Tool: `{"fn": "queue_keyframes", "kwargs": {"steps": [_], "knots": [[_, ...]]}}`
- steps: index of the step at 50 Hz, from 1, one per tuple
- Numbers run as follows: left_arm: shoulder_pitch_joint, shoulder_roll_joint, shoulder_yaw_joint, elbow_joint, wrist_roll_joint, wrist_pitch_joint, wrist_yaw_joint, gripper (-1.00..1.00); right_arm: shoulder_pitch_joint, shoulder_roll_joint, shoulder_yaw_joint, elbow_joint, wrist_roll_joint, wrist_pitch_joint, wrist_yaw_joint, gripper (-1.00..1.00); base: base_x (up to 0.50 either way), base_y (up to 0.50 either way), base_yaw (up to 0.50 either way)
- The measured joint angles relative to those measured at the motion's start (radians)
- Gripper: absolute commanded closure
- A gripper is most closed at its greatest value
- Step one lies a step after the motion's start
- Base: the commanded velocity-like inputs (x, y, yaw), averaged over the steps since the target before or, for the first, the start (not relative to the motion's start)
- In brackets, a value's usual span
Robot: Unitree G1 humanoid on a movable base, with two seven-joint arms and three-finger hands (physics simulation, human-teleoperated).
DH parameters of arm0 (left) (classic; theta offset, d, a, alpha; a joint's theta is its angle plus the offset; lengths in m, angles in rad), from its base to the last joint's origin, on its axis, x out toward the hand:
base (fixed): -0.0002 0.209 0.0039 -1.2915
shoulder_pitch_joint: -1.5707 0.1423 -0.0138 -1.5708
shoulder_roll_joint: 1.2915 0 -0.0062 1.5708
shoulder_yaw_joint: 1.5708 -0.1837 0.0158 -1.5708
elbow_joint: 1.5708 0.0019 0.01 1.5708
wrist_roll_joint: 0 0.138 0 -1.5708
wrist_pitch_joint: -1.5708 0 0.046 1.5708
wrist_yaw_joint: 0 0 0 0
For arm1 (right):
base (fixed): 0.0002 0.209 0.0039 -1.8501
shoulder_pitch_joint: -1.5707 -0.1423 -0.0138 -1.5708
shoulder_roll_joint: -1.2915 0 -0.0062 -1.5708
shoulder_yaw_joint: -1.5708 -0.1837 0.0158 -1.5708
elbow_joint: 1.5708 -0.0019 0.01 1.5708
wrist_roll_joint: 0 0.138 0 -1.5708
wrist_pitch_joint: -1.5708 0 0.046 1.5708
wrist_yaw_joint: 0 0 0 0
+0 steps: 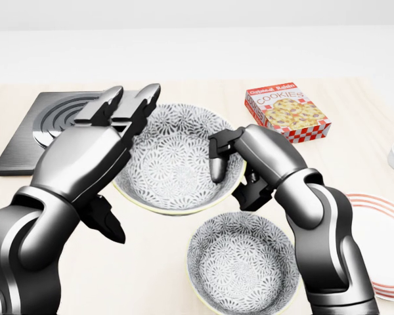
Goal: Pick the akita bowl from table center and place it on the plate.
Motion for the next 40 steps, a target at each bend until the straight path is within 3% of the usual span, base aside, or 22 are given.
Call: {"fn": "queue_keyframes", "kwargs": {"steps": [6, 18, 40], "knots": [[-0.019, 0.015, 0.023, -0.019, -0.038, 0.052, 0.008, -1.00, -0.031, -0.033, -0.023, 0.033, 0.005, 0.000, -0.003, 1.00, 0.00, 0.00, 0.00], [-0.088, 0.056, 0.063, -0.056, -0.122, 0.052, 0.051, -1.00, -0.041, -0.091, -0.067, 0.061, 0.008, 0.000, -0.002, 1.00, 0.00, 0.00, 0.00], [-0.058, 0.071, 0.077, 0.067, -0.258, 0.052, 0.213, -1.00, 0.079, -0.202, -0.196, -0.045, 0.037, 0.000, 0.007, 1.00, 0.00, 0.00, 0.00]]}}
